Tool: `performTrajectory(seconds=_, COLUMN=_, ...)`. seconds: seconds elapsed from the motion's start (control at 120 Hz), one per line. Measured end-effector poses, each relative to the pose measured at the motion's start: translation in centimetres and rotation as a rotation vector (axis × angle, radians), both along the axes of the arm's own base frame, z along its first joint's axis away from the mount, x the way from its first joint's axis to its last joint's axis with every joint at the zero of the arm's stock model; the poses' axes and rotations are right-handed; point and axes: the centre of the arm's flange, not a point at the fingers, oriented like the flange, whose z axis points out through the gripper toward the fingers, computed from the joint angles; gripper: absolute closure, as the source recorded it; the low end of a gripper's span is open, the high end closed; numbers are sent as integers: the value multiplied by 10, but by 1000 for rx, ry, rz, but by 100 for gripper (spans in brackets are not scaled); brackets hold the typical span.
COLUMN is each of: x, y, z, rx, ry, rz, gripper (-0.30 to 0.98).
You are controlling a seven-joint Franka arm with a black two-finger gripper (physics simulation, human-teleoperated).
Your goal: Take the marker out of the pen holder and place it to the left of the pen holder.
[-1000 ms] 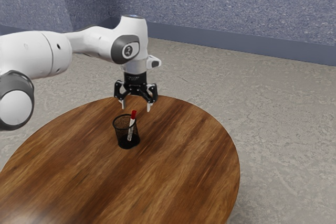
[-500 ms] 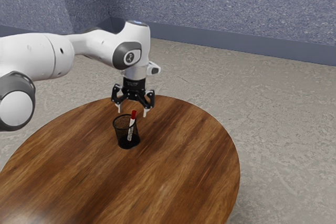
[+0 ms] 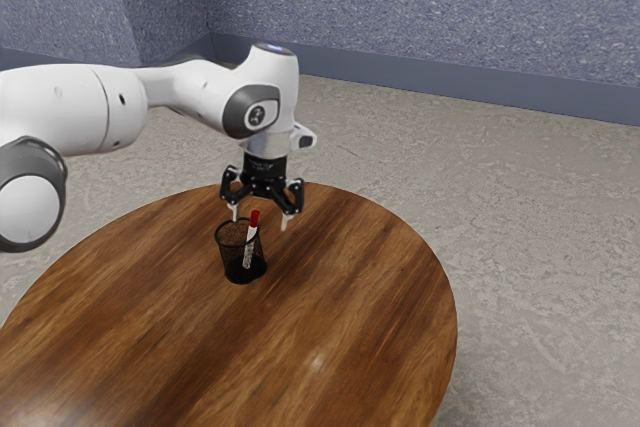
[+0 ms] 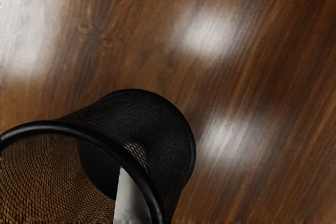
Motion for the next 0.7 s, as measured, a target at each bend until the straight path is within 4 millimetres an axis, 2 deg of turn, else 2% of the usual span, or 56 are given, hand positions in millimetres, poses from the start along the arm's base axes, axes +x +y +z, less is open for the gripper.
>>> performTrajectory(seconds=0.175, x=-4, y=6, z=4, rx=7, ry=0, rz=11, gripper=2)
performTrajectory(seconds=0.475, x=-5, y=9, z=7, rx=9, ry=-3, rz=19, gripper=54)
performTrajectory(seconds=0.7, x=-6, y=12, z=9, rx=14, ry=-5, rz=25, gripper=71)
